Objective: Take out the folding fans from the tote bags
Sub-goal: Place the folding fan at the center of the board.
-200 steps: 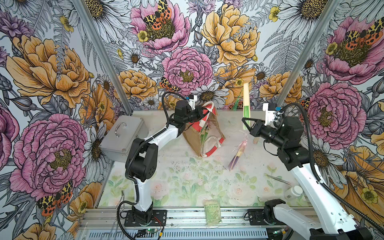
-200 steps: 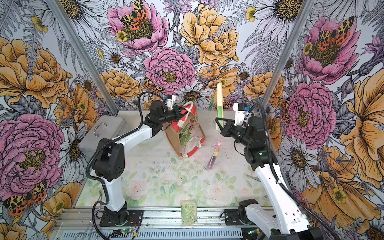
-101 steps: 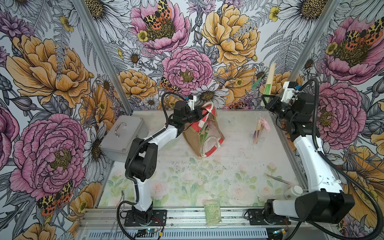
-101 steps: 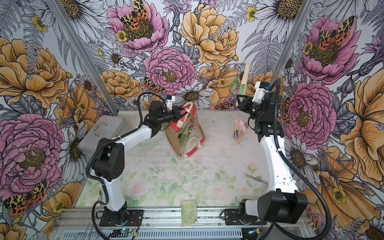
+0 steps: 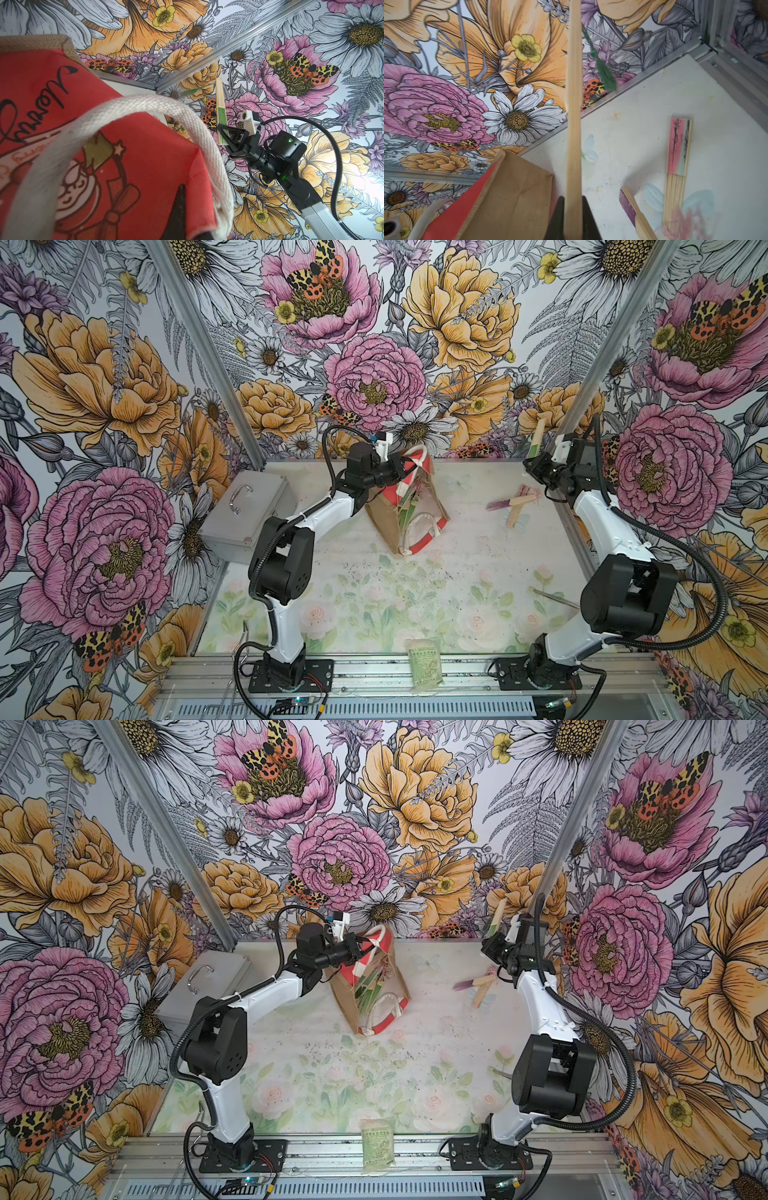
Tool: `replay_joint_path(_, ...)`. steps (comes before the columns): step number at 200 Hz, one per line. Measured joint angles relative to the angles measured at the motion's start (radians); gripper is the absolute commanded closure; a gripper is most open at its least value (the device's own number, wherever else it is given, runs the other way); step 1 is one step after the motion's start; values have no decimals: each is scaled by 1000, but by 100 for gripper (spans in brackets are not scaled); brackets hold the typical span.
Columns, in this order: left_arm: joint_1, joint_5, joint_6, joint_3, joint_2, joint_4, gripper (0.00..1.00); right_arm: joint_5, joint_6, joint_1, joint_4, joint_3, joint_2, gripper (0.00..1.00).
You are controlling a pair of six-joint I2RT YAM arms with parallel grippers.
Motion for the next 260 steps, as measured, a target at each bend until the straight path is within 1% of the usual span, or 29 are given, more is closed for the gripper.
replay_joint_path(60,5,1,0,-5,-1,11,100,58,-28,0,-129,-67,147,100)
replay_joint_path(92,5,1,0,-6,-1,13,100,91,-46,-6,-180,-74,212,100)
replay_joint_path(100,5,1,0,-6,-1,14,100,97,-50,-6,-187,-74,222,97)
replay_joint_path(111,5,1,0,-6,-1,14,100,106,-53,-6,-195,-74,235,90)
replay_joint_path(115,5,1,0,-6,-1,14,100,106,-53,-8,-196,-74,238,86)
replay_joint_path(117,5,1,0,-6,-1,14,100,108,-53,-9,-198,-74,240,85)
replay_joint_path(119,5,1,0,-6,-1,14,100,110,-54,-10,-199,-74,242,82)
replay_joint_path(142,5,1,0,-6,-1,14,100,121,-64,-15,-207,-74,248,72)
replay_joint_path(158,5,1,0,-6,-1,14,100,120,-76,-19,-210,-74,248,60)
replay_joint_path(172,5,1,0,-6,-1,14,100,120,-83,-19,-215,-74,246,52)
replay_joint_path(202,5,1,0,-6,-1,14,100,118,-98,-19,-242,-74,208,48)
replay_joint_path(206,5,1,0,-6,-1,14,100,116,-103,-19,-244,-75,193,45)
replay_joint_path(210,5,1,0,-6,-1,14,100,114,-103,-19,-244,-77,187,44)
replay_joint_path(245,5,1,0,-6,-1,14,100,81,-160,-8,-250,-110,14,43)
replay_joint_path(260,5,1,0,-5,-1,14,100,66,-202,24,-247,-125,-70,43)
